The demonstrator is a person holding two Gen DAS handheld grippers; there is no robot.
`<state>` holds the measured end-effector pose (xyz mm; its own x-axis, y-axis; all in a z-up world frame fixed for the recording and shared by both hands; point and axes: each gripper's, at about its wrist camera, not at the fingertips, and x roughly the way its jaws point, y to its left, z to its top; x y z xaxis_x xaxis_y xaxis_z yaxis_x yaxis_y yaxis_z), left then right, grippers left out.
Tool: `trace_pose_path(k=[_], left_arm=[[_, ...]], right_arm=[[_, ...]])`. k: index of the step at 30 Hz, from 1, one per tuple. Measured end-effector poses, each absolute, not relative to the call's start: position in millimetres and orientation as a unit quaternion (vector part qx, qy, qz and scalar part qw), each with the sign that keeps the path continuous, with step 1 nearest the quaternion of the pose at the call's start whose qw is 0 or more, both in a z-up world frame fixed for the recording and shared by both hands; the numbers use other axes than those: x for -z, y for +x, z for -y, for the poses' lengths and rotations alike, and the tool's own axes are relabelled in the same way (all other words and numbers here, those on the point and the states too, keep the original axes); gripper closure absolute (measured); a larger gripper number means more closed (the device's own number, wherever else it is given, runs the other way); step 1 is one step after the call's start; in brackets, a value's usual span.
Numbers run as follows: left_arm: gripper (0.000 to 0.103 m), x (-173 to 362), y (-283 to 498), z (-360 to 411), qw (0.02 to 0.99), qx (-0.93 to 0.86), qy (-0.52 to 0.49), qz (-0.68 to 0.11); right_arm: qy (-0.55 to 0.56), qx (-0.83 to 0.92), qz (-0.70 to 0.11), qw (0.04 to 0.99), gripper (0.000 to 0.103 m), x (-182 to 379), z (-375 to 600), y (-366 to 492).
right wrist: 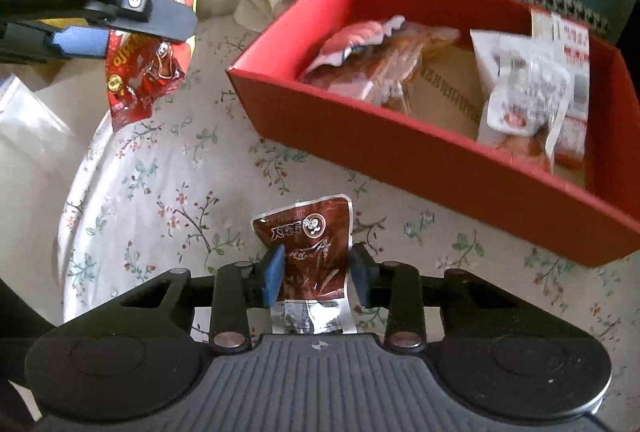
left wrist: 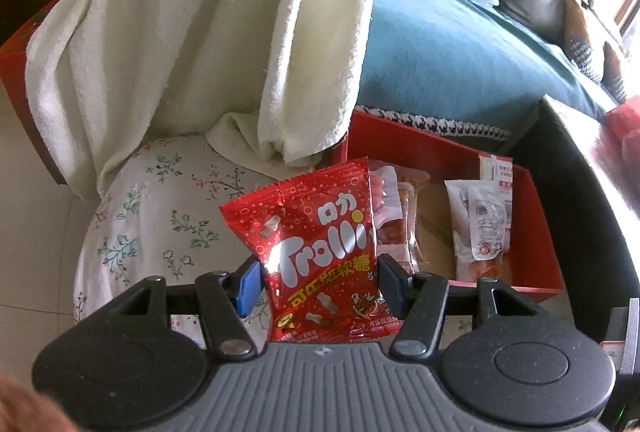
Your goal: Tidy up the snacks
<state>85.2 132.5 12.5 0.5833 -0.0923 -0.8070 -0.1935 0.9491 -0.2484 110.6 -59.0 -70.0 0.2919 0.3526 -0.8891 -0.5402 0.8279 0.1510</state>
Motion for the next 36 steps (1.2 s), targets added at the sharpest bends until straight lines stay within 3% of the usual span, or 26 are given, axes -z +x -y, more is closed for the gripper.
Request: trace_pose_path(k=[3,4,5,6,10,12,13,20,36], left_arm=[[0.052,-9,89,-127,0.874,-0.029,-0.151,-0.461],[0.052,-9,89,-127,0.873,-0.029,-0.15,-0.462],[0.052,-8,89,-127,0.873,-0.029,-0.149,-0.463],[0.052,-7,90,-127,0.873,-0.028,-0.149,-0.464],[0.052,-6,89,-129,0.871,-0.024,-0.152,-0.467],[0.052,-7,87,-130,0.871,-0.023,-0.153,-0.465],[0.052,-8,86,-131,0.872,-0.022,-0.154,-0.464],[0.052,-11,84,-133,0.875,-0.024,-0.156,-0.459],[0.052,-15,95,-101,0.884,-0.009,-0.122,-0.451]], right_arm=[[-0.104,-0.291,-0.53,0.79,0.036,79,57,108],[-0.106,-0.297,-0.531,0.786,0.017,78,57,104],[-0.107,-0.299,-0.536,0.783,0.004,78,57,101],[-0.116,-0.302,-0.541,0.776,0.004,78,56,96],[-0.207,-0.302,-0.529,0.766,0.012,91,48,76],[-0.218,-0.294,-0.526,0.768,0.026,89,46,76],[-0.206,-0.29,-0.526,0.772,0.047,84,48,81],[-0.161,-0.294,-0.527,0.781,0.047,66,60,96],[-0.026,-0.322,-0.435,0.84,0.047,-12,123,98]])
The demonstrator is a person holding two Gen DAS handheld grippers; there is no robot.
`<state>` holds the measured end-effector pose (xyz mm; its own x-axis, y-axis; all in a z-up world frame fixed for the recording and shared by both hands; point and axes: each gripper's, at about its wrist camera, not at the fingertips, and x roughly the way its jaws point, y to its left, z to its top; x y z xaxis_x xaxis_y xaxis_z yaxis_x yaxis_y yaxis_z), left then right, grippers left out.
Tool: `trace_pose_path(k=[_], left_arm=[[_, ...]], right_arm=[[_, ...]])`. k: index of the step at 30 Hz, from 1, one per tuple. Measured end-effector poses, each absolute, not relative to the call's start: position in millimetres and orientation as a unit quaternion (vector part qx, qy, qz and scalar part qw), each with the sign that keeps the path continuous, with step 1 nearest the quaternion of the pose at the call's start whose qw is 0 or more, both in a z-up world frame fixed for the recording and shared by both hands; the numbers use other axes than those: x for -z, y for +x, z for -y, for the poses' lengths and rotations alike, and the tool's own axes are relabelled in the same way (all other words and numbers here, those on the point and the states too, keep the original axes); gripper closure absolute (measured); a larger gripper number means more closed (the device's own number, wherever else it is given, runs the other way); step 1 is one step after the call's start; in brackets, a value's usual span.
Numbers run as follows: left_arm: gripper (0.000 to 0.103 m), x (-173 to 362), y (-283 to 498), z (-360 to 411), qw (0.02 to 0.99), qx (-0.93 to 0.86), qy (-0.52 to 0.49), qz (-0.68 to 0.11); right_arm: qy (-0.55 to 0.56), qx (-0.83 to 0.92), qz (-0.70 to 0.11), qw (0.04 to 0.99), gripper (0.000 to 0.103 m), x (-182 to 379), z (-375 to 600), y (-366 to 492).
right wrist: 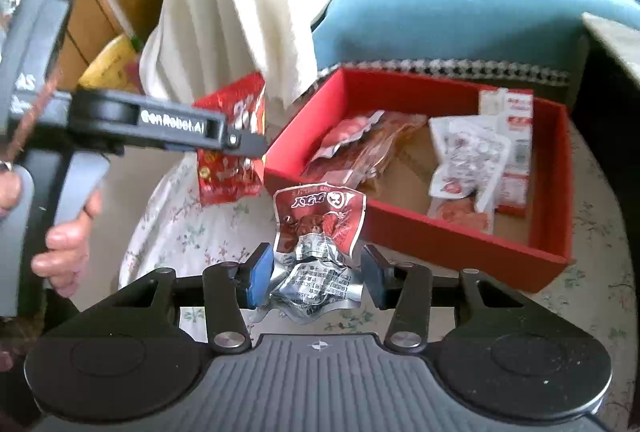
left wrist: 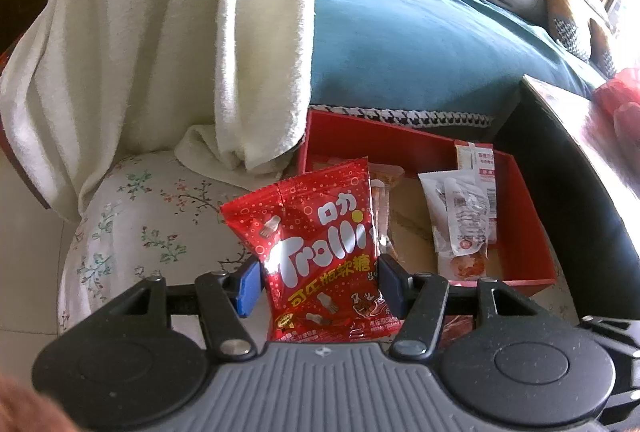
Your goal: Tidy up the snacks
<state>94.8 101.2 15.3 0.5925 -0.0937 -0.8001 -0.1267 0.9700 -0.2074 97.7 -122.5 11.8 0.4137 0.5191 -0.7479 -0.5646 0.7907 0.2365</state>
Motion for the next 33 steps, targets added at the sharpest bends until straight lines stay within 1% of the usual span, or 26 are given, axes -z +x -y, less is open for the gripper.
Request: trace_pose_path(k=[7,12,21,26,27,28,29,30,33], left_arm=[[0.052,-21,107,-82,0.89,0.005,-0.106,-0.443],[0.052,-23,124,-64,0.895,0.01,-0.09,-0.436],[0.052,-8,169,-42,0.9,-0.013,-0.045,-0.433],[0.051,3,178,-37,0.897,-0.014,-0.032,-0.441],[0.051,5,179,-36,0.896,-0.015,-0.028,-0.442],[0.05,6,179,-36,0.896,-0.015,-0.025,-0.443],[0.05,7,179,-36,0.896,-0.016,-0.023,-0.443],[0.05,7,179,-35,0.897,-0.018,-0.02,-0.442],[0.043,5,177,-34,0.9,-0.02,-0.011,-0.435]], right_arm=[[0.012,-0.277,-0.394,0.876,0.047,-35,155,117],[0.01,-0.248,-0.377,0.892,0.047,-39,161,146],[-0.027,-0.204,-0.39,0.898,0.047,-14,156,197],[-0.04,-0.192,-0.4,0.895,0.046,-3,154,212],[-0.044,-0.192,-0.403,0.894,0.045,-2,153,213],[-0.045,-0.193,-0.404,0.893,0.041,0,152,214],[-0.046,-0.191,-0.407,0.892,0.038,1,152,214],[-0.047,-0.19,-0.411,0.89,0.038,1,152,215],[-0.045,-0.189,-0.414,0.889,0.036,0,155,213]])
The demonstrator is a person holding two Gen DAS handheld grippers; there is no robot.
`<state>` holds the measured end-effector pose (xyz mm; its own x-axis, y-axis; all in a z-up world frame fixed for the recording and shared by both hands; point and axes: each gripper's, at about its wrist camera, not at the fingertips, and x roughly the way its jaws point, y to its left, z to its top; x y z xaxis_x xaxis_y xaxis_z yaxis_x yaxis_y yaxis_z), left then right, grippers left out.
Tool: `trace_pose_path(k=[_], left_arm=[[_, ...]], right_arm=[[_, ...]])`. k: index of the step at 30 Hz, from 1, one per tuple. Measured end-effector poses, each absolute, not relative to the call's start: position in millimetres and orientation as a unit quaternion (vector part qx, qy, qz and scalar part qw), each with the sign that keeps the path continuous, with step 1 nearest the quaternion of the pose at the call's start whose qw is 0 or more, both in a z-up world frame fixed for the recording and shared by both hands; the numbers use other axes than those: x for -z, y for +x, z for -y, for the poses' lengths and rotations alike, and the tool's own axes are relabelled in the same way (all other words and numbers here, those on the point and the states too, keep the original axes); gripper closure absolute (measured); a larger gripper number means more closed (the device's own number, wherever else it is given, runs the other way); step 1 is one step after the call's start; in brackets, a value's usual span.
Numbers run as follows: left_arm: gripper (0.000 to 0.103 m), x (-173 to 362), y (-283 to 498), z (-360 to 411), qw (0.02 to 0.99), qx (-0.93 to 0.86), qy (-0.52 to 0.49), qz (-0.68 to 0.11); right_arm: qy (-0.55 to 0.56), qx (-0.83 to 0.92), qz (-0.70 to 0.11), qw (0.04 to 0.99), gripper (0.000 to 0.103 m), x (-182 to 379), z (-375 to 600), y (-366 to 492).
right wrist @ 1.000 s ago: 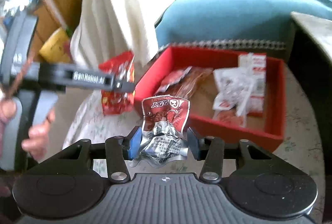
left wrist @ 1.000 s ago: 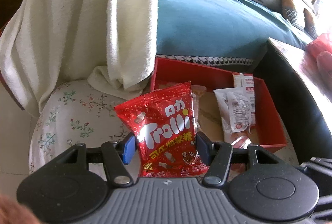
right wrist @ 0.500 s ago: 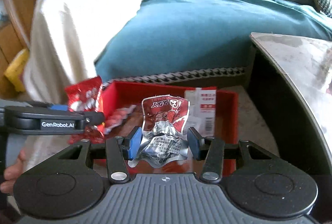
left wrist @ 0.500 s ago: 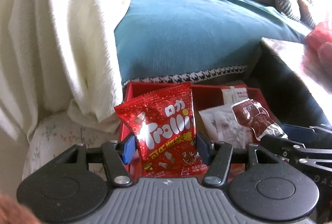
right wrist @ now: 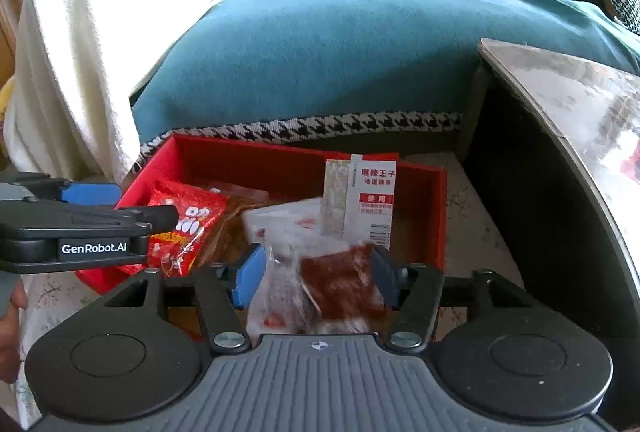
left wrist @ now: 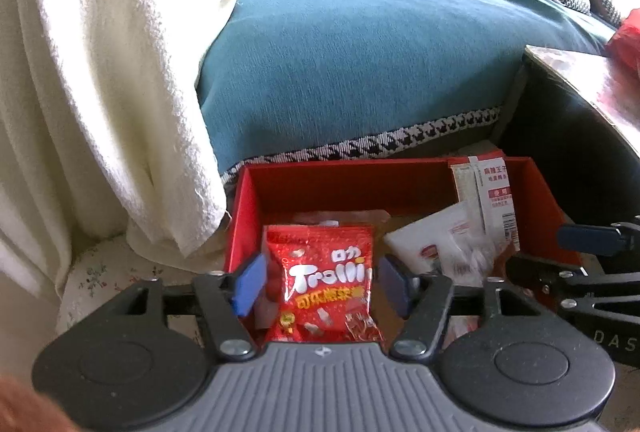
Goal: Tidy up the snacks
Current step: 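Carry the Trolli bag and brown packet over the red box with both tools, then open both tools to drop the packets into the red box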
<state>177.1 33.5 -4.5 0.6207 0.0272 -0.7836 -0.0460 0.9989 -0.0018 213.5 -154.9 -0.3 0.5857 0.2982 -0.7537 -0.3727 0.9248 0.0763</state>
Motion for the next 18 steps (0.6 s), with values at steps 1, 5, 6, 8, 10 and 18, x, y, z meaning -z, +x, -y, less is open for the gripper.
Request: trace_pose_path(k=[1,5,6,8,10,18], left_arm=[[0.041,4,177,-33,0.901,-0.02,-0.009,-0.433],[0.035,2,173,-32,0.904,-0.019,-0.001,-0.427],[0.035,1,170,-33,0.904,-0.019,0.001,-0.426],[0.035,-1,166,-34,0.905,-0.015,0.002,-0.426],[0.035,-3,157,-37,0.905,-0.007,0.006,-0.426],[0.035,7,94,-39,0.89,0.036,0.045,-0.452]], right_arm=[[-0.043,-0.188,-0.413,0.89,0.036,-1,156,212],[-0.04,-0.189,-0.408,0.893,0.032,-6,162,204],[-0.041,-0.191,-0.409,0.892,0.032,-7,164,201],[-0.043,-0.196,-0.411,0.889,0.032,-8,167,193],[-0.045,-0.204,-0.412,0.887,0.03,-9,170,184],[-0.083,-0.259,-0.434,0.859,0.022,-1,179,138]])
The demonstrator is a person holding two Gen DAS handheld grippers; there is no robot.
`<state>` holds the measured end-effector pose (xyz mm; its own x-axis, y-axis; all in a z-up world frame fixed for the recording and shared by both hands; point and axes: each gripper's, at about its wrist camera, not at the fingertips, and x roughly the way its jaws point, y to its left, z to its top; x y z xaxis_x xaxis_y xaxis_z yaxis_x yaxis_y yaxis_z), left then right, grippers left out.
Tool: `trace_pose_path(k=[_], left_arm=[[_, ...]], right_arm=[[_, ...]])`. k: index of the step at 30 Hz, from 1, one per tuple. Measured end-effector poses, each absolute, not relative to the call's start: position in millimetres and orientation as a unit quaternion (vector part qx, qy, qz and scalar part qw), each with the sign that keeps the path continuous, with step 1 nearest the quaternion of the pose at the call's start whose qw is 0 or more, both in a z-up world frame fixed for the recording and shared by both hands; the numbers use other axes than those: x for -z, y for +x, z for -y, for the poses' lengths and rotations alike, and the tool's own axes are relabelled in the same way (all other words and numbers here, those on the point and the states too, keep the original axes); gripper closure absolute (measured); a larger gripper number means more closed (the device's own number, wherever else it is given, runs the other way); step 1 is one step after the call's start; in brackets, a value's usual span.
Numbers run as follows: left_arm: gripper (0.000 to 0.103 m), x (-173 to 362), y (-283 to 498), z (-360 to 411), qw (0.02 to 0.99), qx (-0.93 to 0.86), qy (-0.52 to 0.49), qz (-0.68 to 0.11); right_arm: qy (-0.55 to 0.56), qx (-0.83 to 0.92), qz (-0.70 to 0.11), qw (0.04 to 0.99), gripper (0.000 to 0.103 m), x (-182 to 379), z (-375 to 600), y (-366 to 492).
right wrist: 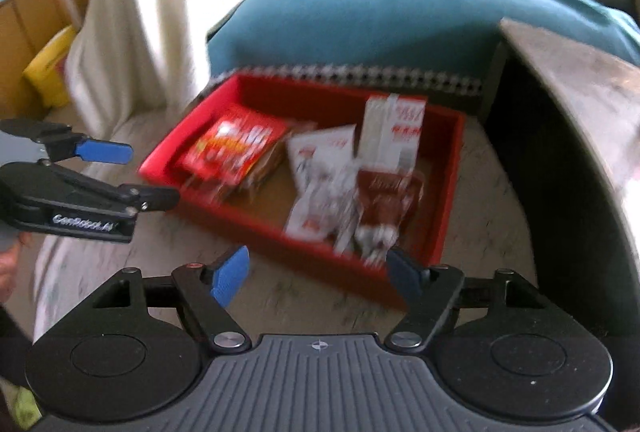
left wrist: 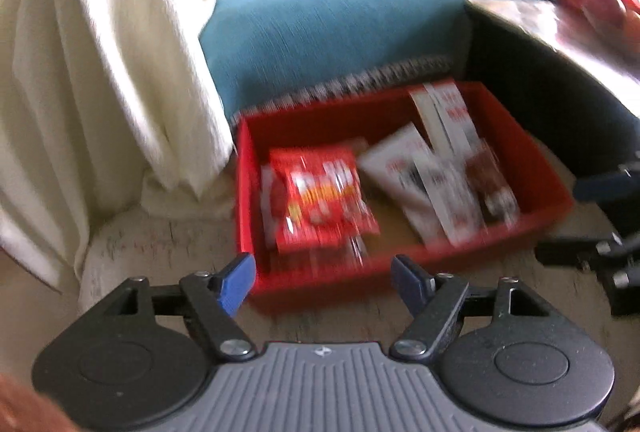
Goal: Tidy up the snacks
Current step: 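Open both tools to drop the packets into the red box, then grasp the black-printed braised snack packet with left tool while right tool approaches yellow stick packet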
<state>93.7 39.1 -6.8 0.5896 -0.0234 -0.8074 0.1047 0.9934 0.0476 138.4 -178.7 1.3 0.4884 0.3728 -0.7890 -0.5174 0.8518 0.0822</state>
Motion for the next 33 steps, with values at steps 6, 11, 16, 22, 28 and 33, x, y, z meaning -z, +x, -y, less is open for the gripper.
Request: trace_pose_path(k=[6,11,16,22,28,33], left_arm=[[0.035,16,39,-28,0.866,0.097,0.086,-0.484],[0.035,19,-10,-3,0.831,0.199,0.144,-0.499],[0.034,40,-62,30,0.761,0.306,0.256,-0.511],[0.033,79,-90,44,0.702,0.354,0.365,-0.498],[0.022,99,-88,37,0.694,0.368,0.364,-0.5],[0.048,88,-70,36,0.723,0.341,0.321,-0.507]], right_arm=[[-0.11,-0.293,-0.45,0.836,0.019,5,174,110],[-0.116,-0.313,-0.461,0.822,0.017,8,172,95],[-0.125,-0.317,-0.468,0.815,0.017,11,172,88],[-0.137,-0.328,-0.482,0.801,0.017,20,170,85],[-0.153,-0.33,-0.495,0.789,0.017,29,164,87],[-0.156,-0.33,-0.505,0.782,0.017,33,162,94]])
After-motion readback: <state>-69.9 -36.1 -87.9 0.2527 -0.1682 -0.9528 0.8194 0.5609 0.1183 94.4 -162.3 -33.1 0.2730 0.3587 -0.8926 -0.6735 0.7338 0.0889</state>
